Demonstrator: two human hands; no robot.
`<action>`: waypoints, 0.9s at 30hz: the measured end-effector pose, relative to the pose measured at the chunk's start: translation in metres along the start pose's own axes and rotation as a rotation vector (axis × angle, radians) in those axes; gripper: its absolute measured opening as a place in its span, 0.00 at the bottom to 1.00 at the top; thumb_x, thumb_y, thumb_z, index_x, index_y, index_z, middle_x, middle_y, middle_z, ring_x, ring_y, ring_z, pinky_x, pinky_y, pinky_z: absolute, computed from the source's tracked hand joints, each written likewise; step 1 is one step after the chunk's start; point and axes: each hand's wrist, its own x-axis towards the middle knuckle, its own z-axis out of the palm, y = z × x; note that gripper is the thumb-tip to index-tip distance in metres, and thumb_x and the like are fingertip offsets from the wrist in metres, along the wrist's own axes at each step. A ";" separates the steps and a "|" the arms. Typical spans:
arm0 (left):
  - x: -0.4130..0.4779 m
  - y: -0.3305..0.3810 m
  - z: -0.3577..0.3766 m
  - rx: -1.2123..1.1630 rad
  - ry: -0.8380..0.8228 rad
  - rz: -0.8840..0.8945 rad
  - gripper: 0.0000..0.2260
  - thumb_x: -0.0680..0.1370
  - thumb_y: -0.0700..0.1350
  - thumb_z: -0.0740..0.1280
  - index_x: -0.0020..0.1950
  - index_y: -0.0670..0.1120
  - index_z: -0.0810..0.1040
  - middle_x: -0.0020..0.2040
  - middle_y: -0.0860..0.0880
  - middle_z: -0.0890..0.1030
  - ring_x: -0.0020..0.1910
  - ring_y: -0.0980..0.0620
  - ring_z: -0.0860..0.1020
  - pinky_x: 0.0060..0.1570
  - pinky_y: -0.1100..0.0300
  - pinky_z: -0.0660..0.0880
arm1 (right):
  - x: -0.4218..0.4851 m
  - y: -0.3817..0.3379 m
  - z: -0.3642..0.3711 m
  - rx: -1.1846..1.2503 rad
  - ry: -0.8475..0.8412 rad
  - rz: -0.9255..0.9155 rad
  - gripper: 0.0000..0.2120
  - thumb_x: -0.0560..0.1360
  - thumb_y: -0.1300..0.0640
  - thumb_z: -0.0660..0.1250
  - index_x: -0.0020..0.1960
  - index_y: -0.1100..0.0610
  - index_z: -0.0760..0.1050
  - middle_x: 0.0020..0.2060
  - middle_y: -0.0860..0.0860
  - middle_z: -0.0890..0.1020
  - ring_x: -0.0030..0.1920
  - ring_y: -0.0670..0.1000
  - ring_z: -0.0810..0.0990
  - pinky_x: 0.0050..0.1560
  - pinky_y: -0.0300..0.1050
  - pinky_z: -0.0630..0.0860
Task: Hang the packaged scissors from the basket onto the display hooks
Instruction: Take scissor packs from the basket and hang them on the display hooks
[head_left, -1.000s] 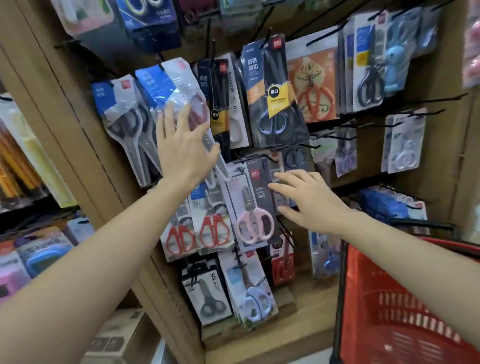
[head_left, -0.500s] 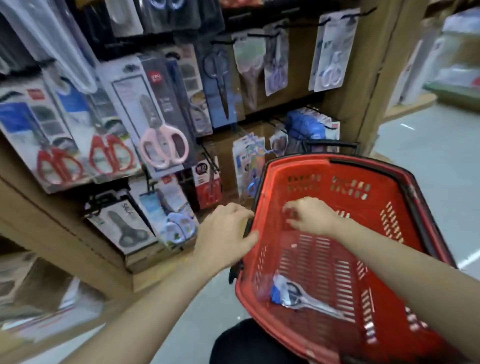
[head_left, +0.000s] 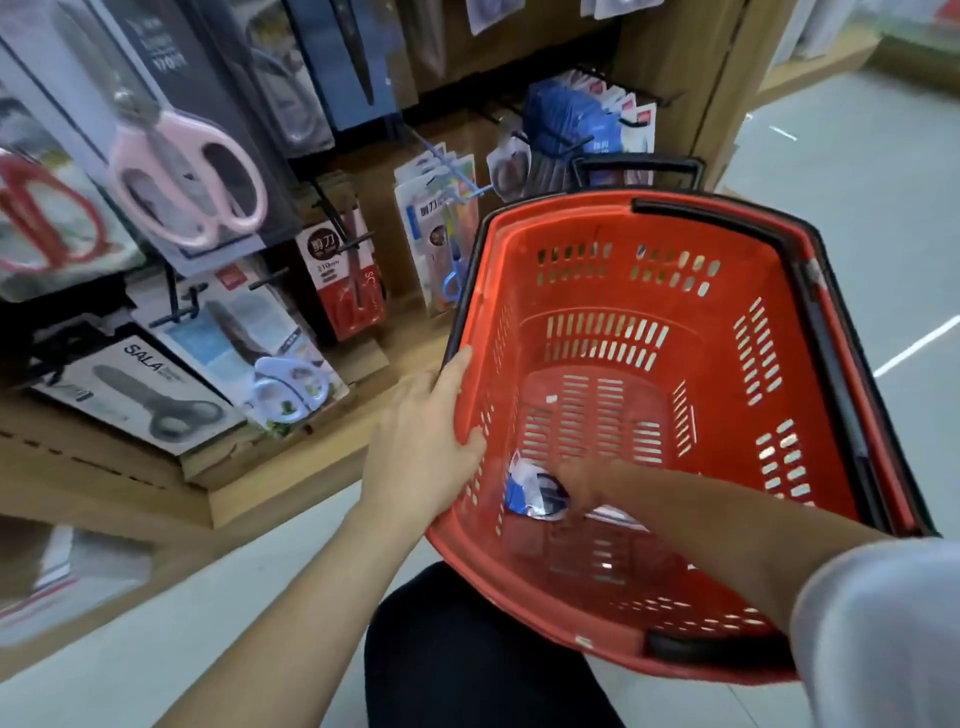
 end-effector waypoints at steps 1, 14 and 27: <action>0.001 0.000 0.001 0.006 0.005 -0.002 0.36 0.78 0.51 0.70 0.83 0.58 0.57 0.62 0.49 0.76 0.65 0.46 0.73 0.61 0.52 0.71 | 0.002 -0.004 0.008 -0.005 0.027 -0.008 0.20 0.75 0.50 0.74 0.62 0.53 0.72 0.49 0.52 0.77 0.57 0.58 0.79 0.53 0.48 0.75; 0.002 -0.004 0.004 -0.023 0.024 0.015 0.35 0.78 0.52 0.70 0.82 0.60 0.58 0.67 0.50 0.77 0.67 0.45 0.75 0.64 0.50 0.73 | 0.003 0.018 0.003 0.311 0.158 0.170 0.15 0.71 0.50 0.77 0.52 0.58 0.82 0.44 0.53 0.83 0.48 0.57 0.84 0.42 0.46 0.76; 0.007 -0.008 0.000 -0.179 0.048 0.058 0.34 0.76 0.53 0.73 0.80 0.57 0.64 0.73 0.53 0.74 0.70 0.47 0.74 0.65 0.51 0.72 | -0.134 0.002 -0.100 1.514 0.657 -0.012 0.11 0.82 0.60 0.67 0.63 0.60 0.78 0.44 0.57 0.87 0.42 0.55 0.86 0.43 0.47 0.83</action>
